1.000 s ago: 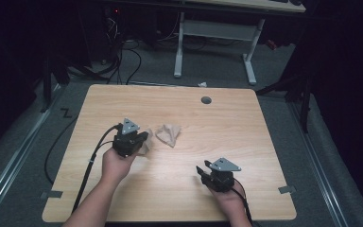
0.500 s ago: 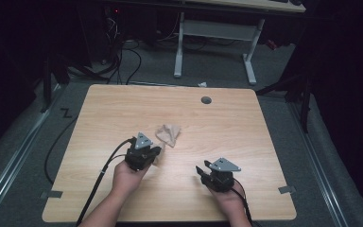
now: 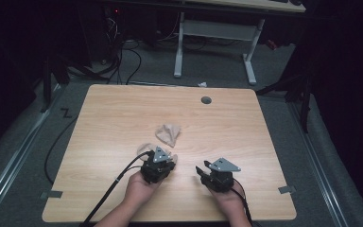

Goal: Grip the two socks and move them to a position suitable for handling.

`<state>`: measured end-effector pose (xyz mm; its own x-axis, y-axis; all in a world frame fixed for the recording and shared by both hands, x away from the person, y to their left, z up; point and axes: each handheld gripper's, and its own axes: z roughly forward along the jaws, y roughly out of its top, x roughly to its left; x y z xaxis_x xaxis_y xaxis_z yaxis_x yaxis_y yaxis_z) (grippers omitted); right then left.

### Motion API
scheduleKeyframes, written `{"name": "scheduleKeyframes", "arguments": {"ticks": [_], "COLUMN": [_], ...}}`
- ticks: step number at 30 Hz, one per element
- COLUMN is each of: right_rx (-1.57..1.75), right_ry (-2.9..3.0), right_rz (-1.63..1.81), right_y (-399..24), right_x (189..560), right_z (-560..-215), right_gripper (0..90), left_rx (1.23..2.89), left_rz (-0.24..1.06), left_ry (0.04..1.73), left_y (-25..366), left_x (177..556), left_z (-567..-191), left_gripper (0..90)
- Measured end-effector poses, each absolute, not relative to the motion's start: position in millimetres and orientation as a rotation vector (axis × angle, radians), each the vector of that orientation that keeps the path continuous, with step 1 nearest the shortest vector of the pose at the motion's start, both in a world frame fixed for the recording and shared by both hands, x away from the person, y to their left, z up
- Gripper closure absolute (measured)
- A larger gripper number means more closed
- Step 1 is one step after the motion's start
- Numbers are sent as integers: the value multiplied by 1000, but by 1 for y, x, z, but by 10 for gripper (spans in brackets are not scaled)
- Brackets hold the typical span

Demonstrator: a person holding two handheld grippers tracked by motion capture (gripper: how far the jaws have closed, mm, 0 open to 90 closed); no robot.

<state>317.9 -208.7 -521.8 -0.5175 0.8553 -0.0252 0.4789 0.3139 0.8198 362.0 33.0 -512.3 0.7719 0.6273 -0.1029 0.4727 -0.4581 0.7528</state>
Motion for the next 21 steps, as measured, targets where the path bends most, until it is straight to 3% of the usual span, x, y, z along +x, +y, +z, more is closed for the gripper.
{"name": "scheduleKeyframes", "arguments": {"ticks": [2, 3, 7, 21], "right_rx": [1179, 1184, 1179, 1175], "right_ry": [2128, 2127, 2128, 2125], "right_rz": [1087, 1085, 1080, 1080], "right_y": [-209, -208, -208, -208], "right_x": [318, 318, 318, 318], "right_z": [-522, -522, -523, -522], "right_gripper": [577, 577, 577, 577], "left_rx": [2127, 2117, 2079, 1983], "left_rz": [202, 192, 227, 319], "left_ry": [811, 810, 843, 973], "left_y": [33, 36, 53, 100], "left_x": [363, 364, 371, 394], "left_z": [-512, -510, -503, -488], "left_gripper": [800, 725, 643, 587]}}
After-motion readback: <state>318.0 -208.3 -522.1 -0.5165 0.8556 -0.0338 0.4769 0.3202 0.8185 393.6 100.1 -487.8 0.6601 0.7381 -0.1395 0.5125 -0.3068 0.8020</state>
